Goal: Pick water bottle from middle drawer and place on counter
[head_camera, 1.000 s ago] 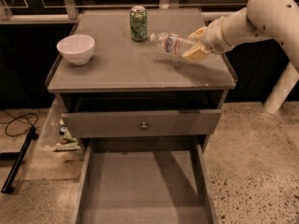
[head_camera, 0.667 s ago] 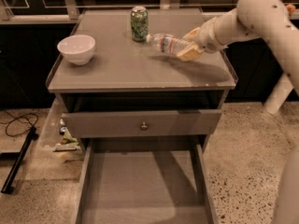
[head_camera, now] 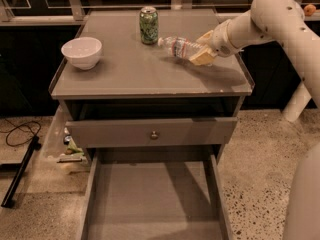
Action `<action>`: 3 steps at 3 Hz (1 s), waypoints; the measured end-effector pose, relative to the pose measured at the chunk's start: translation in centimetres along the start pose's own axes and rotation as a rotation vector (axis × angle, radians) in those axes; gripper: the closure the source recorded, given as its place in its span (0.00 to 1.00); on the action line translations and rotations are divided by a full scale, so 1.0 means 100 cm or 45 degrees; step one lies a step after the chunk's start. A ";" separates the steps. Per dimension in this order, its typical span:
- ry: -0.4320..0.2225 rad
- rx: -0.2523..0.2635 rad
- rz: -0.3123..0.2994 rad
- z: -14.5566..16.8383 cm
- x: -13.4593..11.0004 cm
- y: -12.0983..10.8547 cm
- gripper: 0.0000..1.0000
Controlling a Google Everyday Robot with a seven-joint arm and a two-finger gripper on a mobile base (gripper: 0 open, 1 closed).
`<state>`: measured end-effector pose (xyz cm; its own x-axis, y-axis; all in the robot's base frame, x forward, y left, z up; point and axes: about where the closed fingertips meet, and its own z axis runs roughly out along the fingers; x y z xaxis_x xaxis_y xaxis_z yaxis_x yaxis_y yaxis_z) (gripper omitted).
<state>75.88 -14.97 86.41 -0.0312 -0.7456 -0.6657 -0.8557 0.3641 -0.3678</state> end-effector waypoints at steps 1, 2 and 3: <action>0.000 0.000 0.000 0.000 0.000 0.000 0.57; 0.000 0.000 0.000 0.000 0.000 0.000 0.36; 0.000 0.000 0.000 0.000 0.000 0.000 0.11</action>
Offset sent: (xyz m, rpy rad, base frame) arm 0.0000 0.0000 0.0000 0.0000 0.0000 0.0000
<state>75.88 -14.96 86.40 -0.0311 -0.7456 -0.6657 -0.8558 0.3640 -0.3676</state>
